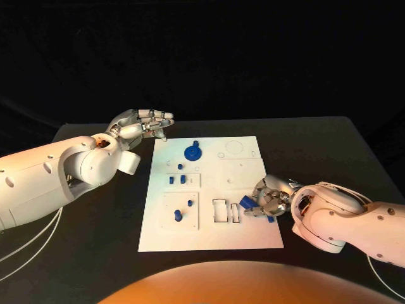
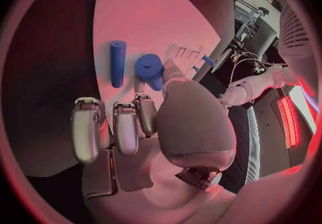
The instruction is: Assemble the parts on the task board
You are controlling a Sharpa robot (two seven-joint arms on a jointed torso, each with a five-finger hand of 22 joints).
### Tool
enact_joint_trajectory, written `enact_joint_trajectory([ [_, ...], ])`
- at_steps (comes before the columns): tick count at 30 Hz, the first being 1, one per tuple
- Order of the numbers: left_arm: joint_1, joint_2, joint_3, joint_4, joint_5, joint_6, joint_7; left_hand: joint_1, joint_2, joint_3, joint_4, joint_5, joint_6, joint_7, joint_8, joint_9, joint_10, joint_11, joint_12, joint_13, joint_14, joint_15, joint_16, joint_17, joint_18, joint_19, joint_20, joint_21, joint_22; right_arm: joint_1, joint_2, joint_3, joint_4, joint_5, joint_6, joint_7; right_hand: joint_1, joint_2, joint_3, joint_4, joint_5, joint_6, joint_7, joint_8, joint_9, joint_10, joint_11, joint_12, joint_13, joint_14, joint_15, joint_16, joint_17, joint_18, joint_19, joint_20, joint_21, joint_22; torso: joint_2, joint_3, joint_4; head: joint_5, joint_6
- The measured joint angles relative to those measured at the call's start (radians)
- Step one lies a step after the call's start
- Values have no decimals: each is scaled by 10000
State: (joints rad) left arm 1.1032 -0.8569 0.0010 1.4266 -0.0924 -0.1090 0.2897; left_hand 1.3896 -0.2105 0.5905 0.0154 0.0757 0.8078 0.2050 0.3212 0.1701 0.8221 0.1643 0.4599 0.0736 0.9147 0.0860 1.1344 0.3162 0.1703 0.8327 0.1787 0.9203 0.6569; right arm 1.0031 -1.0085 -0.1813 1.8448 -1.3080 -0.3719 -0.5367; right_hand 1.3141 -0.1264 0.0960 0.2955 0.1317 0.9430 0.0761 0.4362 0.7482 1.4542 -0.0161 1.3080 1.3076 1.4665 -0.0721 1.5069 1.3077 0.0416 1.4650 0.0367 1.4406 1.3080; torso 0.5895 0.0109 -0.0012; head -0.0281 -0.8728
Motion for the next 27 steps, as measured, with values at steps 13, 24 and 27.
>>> enact_joint_trajectory([
  [13, 0, -10, -1, -4, 0, 14, -16, 0, 0, 0, 0, 0, 0, 0, 0, 0, 0, 0, 0, 0, 0, 0, 0, 1, 1, 37, 37, -38, 0, 237, -289, -54, 635, 1184, -593, -57, -398, -465, 1724, -49, 22, 38, 69, -266, -88, 93, -88, 117, -1, 1, -71, 84, -1, -1, 31, -30, 282, -2, -10, 3, -16, 39, 0],
  [24, -1, 9, -3, 6, 0, 22, -25, 0, 0, 0, 0, 0, 0, 0, 0, 0, 0, 0, 0, 0, 0, 0, 0, 2, 0, 37, 36, -38, 1, 475, 191, -41, 794, 2244, -848, 36, -882, -526, 1981, -92, 21, 131, 161, -282, -87, 105, -75, 117, -2, 1, -70, 84, -2, -123, 31, -29, 287, -3, 8, 0, 4, 83, 0],
  [27, -2, 10, -3, 16, 0, 26, -28, 0, 0, 1, 0, 0, 0, 0, 0, 0, 0, 0, 0, 0, 0, 0, 0, 2, 1, 37, 36, -38, 1, 422, 437, -41, 714, 2407, -853, 53, -974, -537, 2040, -85, 20, 143, 173, -288, -87, 109, -71, 117, -2, 1, -70, 84, -2, -123, -6, -65, 287, -4, 8, 0, 5, 87, 0],
])
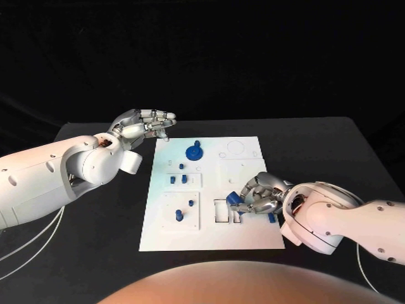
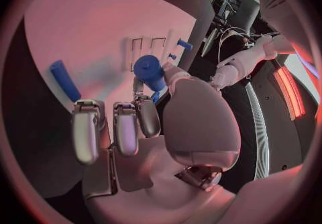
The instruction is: Assemble the parts on the task board
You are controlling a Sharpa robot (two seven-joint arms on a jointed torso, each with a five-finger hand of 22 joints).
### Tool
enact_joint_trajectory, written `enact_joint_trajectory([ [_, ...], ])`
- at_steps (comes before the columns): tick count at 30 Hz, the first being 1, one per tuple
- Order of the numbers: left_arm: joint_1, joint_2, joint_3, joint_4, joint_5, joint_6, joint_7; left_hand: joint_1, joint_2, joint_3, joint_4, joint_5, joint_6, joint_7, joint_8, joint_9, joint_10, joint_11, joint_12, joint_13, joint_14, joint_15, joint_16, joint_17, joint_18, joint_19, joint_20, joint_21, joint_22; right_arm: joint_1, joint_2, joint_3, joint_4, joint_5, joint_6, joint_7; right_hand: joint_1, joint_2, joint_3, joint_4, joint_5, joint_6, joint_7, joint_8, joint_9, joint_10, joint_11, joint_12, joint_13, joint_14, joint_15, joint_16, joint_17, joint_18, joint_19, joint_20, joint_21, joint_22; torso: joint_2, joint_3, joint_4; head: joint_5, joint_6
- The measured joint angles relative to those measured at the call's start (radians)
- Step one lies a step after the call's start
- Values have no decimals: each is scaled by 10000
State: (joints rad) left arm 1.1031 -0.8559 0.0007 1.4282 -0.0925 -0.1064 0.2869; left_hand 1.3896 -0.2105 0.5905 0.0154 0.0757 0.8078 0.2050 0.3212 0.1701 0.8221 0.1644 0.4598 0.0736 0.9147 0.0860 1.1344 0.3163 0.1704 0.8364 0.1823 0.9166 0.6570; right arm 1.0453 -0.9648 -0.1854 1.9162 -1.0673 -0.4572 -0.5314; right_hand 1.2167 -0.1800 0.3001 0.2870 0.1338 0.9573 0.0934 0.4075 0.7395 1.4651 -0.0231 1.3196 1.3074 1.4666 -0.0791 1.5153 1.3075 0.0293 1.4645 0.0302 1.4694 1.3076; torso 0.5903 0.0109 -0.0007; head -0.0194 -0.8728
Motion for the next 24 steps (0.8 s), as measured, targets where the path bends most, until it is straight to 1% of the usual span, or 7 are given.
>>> enact_joint_trajectory([
  [7, 0, 9, 0, 24, 0, 13, -5, 0, 0, 0, 0, 0, 0, 0, 0, 0, 0, 0, 0, 0, 0, 0, 0, 1, 0, 0, 0, 0, 0, -231, 564, -5, -243, 148, 32, -15, -396, -110, 94, 13, -1, 85, 65, -25, 18, 3, 4, -36, -1, 0, 1, 0, -1, -1, 0, 0, 0, -1, 0, -4, 9, 35, 0],
  [10, 0, 6, 0, 27, 0, 19, -7, 0, 0, 0, 0, 0, 0, 0, 0, 0, 0, 0, 48, 0, 0, 0, 0, 1, 0, 0, 0, 0, -21, -296, 696, -5, -311, 44, 83, -65, -632, -213, 95, 13, 0, 223, 65, -25, 378, 17, 18, -78, -1, 0, 1, 0, -1, 0, 0, 0, 0, -1, 0, -2, 9, 51, 0],
  [11, 0, 5, 0, 28, 0, 20, -7, 0, 0, 0, 0, 0, 0, 0, 0, 0, 0, 0, 48, 0, 0, 0, 0, 0, 0, 0, 0, 0, -22, -306, 726, -5, -334, -3, 100, -87, -668, -211, 95, 13, 0, 226, 63, -25, 386, 17, 18, -79, 1, 0, 1, -1, -1, 0, -1, 0, 0, -1, 0, -3, 9, 56, 0],
  [14, 0, 3, -1, 34, 0, 24, -9, 0, 0, 0, 0, 0, 0, 0, 0, 0, 0, 0, 48, 0, 0, 0, 0, 1, 1, 0, 0, 0, -22, -332, 782, -5, -401, -185, 153, -168, -864, -234, 94, 14, 0, 288, 32, -25, 458, 18, 19, -78, 8, 0, 1, -1, -1, 0, 0, 1, 0, -2, -2, -3, 2, 73, 0],
  [18, 0, -1, -1, 35, 0, 28, -11, 0, 0, 0, 0, 0, 0, 0, 0, 0, 0, 0, 48, 0, 0, 0, 0, 1, 0, -1, 0, 0, -22, -342, 806, -2, -466, -443, 186, -280, -1094, -259, -108, 14, 0, 464, -105, -25, 483, 18, 18, -78, 8, 0, 1, -1, -1, 0, -1, 1, 63, -2, -3, -3, -5, 89, 0],
  [21, 0, -4, -1, 36, 0, 30, -13, 0, 0, 0, 0, 0, 0, 0, 0, 0, 0, 0, 48, 0, 0, 0, 0, 1, 0, -1, 0, 0, -22, -347, 817, -1, -483, -619, 194, -355, -1306, -195, -254, 27, 0, 607, -215, -24, 517, -11, -29, 26, 7, -14, -57, 38, -1, 0, -1, 1, 116, -2, -3, -1, -10, 91, 0],
  [24, 0, -10, -1, 36, 0, 32, -14, 0, 0, 0, 0, 0, 0, 0, 0, 0, 0, 0, 48, 0, 0, 0, 0, 1, 0, -1, 0, 0, -22, -348, 836, 0, -487, -754, 199, -405, -1356, -145, -311, 28, 0, 633, -241, -25, 519, 15, -55, 71, 7, 1, -72, 38, -1, 0, -1, 1, 116, -3, -3, -1, -11, 97, 0],
])
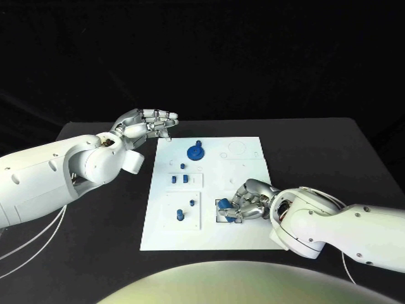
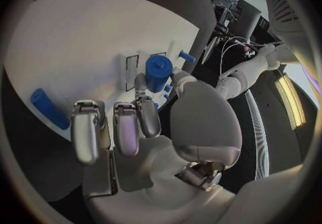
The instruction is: Assemble the parts on the task board
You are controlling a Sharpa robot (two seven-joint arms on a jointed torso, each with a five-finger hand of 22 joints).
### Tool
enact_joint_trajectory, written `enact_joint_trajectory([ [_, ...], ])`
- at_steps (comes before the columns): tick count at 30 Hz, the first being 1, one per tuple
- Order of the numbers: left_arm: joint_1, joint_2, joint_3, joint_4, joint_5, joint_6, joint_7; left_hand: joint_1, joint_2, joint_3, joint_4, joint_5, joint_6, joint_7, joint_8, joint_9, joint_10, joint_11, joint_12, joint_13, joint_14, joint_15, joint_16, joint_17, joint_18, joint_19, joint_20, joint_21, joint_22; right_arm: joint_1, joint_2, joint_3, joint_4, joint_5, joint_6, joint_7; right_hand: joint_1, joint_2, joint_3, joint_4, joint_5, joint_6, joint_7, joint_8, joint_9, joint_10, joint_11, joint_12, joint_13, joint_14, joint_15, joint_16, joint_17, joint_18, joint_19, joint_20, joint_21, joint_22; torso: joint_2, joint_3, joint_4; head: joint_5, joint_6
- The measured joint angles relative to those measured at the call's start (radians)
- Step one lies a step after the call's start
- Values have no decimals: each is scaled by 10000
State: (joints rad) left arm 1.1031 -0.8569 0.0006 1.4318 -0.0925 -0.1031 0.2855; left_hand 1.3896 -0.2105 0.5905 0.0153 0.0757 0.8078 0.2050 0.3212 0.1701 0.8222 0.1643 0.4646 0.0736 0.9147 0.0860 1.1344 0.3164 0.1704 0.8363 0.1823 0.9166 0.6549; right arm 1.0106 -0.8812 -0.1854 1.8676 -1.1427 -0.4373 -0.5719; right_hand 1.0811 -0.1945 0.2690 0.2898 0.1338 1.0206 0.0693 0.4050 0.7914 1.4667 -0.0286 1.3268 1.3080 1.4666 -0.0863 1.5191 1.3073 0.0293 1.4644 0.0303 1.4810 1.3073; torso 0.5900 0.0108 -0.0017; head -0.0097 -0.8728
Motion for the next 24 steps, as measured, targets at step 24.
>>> enact_joint_trajectory([
  [24, 0, -36, 0, 23, -10, 14, -25, 0, 0, 0, 0, 0, 0, 0, 0, 0, -37, 37, 0, 0, 0, 0, 0, -7, -1, 0, 0, 0, 1, -3, 184, 0, -109, -783, 146, -240, -931, 511, -3839, 73, 19, 515, -336, -106, 340, -19, -18, -243, -3, -1, 2, -1, 8, 1, 36, -35, 47, 6, 5, -4, 3, -35, 0],
])
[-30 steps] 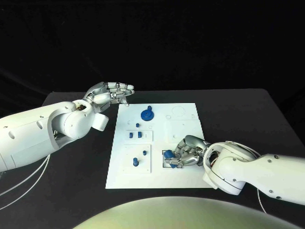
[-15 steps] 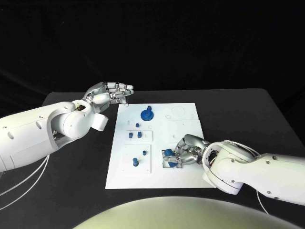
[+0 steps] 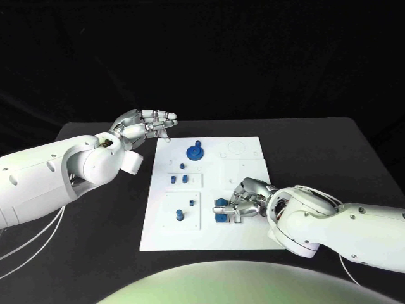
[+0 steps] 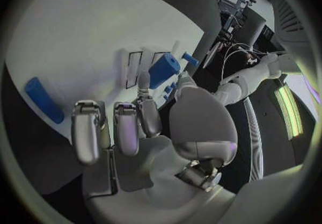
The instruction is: Assemble the parts on the task board
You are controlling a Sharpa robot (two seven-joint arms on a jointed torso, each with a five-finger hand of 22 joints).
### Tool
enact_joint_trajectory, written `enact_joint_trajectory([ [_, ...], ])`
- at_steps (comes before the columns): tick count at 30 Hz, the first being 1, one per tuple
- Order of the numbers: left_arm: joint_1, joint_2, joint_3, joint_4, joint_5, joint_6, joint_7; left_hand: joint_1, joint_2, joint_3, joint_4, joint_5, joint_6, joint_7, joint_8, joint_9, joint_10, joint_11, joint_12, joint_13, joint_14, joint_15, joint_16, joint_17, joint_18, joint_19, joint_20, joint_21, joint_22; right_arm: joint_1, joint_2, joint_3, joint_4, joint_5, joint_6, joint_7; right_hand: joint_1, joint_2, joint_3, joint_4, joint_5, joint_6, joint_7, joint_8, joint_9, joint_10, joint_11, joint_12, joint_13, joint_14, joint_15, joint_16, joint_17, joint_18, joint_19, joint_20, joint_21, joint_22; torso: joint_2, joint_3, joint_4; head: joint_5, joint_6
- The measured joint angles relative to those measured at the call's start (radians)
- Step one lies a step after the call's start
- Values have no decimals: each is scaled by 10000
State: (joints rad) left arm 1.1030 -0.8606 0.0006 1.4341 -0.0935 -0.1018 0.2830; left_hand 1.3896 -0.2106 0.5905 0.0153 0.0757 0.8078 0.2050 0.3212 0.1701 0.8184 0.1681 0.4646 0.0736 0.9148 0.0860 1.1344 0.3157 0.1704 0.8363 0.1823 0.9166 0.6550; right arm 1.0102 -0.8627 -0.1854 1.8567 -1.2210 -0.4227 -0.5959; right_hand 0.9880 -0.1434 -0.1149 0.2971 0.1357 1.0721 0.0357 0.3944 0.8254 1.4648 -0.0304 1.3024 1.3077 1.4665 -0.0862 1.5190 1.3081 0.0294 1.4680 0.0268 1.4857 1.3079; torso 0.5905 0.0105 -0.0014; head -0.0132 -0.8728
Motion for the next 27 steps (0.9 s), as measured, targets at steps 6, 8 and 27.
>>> enact_joint_trajectory([
  [6, 0, -6, -1, 3, -8, 4, -9, 0, 0, 0, 0, 0, 0, 0, 0, 0, 0, 0, 0, 0, 0, 0, 0, 0, 0, 0, 0, 0, -9, 0, 4, 0, 17, -121, 66, 8, 170, 88, -65, -3, 0, -21, 20, -49, 28, 0, 0, -62, -1, 0, 0, 0, 0, 0, 0, 0, -49, -1, -4, 2, -4, 11, 0],
  [8, 0, -9, -1, 4, -11, 5, -11, 0, 0, 0, 0, 0, 0, 0, 0, 0, 0, 0, 0, 0, 0, 0, 0, 0, 0, 0, 0, -37, -8, 0, -34, 0, 51, -124, 64, 42, 500, 165, -64, -3, 0, -36, 36, -49, 38, 0, 0, -102, -1, 0, 1, -5, 0, 1, 0, 0, -123, -1, -7, 3, -4, 15, 0],
  [27, 0, -62, -4, 14, -36, 12, -43, 0, 0, 0, 0, 0, 0, 0, 0, 0, -36, -36, 0, 0, 0, 0, 0, -7, 0, 0, 0, -37, -17, 103, -678, 18, 526, 584, 198, 1506, 2466, 145, 591, -46, 0, -36, 35, -193, 66, 0, 1, 94, -3, 0, 1, 1, -3, 1, -1, 1, 102, -4, -6, 8, -11, 43, 0],
])
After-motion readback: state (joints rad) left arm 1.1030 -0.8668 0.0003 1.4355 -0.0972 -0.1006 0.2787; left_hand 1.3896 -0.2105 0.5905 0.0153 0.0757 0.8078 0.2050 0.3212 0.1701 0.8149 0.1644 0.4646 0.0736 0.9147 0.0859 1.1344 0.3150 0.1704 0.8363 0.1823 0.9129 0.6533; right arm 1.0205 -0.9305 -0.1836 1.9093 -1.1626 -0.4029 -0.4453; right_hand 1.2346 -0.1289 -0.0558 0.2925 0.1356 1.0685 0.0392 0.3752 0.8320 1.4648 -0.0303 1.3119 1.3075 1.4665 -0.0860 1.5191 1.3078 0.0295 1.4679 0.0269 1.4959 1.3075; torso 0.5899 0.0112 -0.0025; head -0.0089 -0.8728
